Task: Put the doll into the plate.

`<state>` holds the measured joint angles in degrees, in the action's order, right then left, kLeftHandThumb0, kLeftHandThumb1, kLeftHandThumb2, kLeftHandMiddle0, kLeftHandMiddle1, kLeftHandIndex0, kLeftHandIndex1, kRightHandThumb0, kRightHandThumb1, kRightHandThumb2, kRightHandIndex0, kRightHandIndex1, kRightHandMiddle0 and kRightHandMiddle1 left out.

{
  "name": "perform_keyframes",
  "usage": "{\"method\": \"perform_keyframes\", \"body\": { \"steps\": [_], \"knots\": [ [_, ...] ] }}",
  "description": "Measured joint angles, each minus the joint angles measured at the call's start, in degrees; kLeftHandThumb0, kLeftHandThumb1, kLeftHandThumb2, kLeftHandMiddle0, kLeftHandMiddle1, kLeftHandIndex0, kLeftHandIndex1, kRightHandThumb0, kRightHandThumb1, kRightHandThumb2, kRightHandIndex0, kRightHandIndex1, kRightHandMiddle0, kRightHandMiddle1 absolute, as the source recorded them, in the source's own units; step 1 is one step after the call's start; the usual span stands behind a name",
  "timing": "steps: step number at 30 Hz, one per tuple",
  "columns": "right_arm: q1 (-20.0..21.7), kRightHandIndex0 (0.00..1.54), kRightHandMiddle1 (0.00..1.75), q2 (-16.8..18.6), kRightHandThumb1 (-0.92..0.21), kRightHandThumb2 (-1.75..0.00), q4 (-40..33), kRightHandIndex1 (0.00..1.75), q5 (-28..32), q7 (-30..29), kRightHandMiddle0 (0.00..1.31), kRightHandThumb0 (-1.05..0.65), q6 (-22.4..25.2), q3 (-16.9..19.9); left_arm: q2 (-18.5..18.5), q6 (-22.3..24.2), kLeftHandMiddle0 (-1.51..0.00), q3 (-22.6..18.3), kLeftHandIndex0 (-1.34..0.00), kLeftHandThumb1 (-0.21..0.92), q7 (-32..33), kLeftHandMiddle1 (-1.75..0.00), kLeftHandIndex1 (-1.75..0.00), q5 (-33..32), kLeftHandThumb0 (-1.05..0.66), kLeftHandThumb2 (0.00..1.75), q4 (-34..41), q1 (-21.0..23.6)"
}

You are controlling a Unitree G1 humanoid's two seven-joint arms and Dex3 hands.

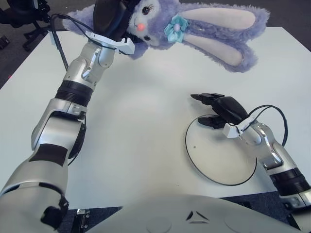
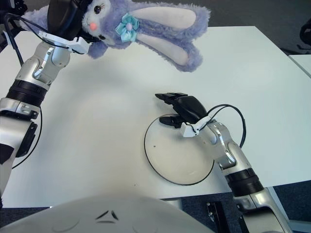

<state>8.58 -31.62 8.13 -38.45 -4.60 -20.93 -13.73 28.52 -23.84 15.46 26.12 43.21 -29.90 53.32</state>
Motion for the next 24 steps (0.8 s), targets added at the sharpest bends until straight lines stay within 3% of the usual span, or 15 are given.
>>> {"method": "perform_keyframes", "body": {
  "steps": [7,24],
  "knots": [
    [4.1,0.53,0.05,0.3,-0.92,-0.69,1.8,0.00,-2.3,-0.3,0.45,-0.58,1.4,-1.5,-0.2,0.0,-0.86,-0.1,-0.67,0.43,-0.6,-1.75,-1.75,0.0,0.12,0.94,0.7,-0.1],
    [7.4,0.53,0.04,1.0,-0.92,-0.75,4.2,0.00,-4.4,-1.6,0.44,-0.61,1.6,-3.3,-0.4,0.1,-0.86,-0.6,-0.67,0.43,-1.3,-1.75,-1.75,0.0,0.12,0.93,2.0,-1.1]
  ]
}}
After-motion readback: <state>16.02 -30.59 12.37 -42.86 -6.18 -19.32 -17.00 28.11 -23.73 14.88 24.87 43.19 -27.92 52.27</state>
